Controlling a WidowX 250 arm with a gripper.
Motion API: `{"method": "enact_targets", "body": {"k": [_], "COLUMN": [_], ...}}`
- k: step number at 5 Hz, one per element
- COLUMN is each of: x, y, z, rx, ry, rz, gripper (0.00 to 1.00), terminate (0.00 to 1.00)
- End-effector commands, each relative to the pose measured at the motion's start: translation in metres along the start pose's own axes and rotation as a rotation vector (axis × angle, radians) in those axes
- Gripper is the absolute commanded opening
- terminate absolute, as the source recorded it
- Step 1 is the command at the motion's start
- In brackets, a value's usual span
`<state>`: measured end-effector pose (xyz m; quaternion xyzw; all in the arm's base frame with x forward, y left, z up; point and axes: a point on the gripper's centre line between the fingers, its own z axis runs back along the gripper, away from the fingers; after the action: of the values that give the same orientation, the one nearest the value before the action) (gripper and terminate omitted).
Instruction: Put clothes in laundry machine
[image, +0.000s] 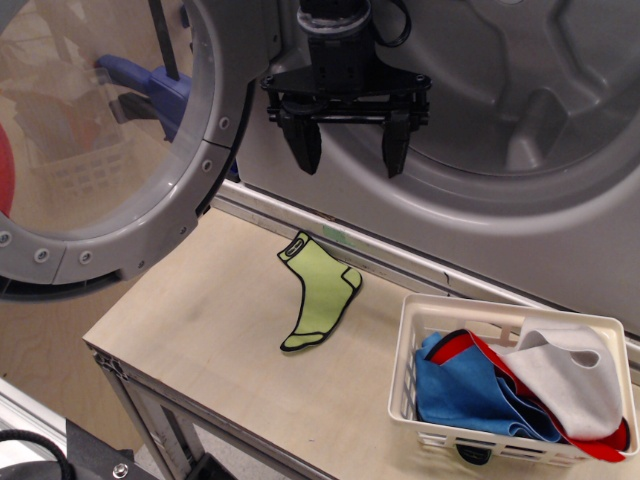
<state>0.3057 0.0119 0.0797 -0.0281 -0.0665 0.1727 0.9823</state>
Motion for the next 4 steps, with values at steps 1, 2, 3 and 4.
{"method": "enact_targets", "body": {"k": [1, 2, 3, 4], "x": [0.000, -0.017, -0.022, -0.027], "y": [0.000, -0.025, -0.041, -0.057], "z": [0.000, 0.006, 0.014, 0.015], "rx": [0.000, -0.009, -0.063, -0.125], "ry": [0.000, 0.060, 0.061, 0.085], "rz": [0.000, 0.108, 0.238, 0.321], "gripper": [1.00, 1.00, 1.00, 1.00], "terminate": [0.00, 0.00, 0.00, 0.00]}}
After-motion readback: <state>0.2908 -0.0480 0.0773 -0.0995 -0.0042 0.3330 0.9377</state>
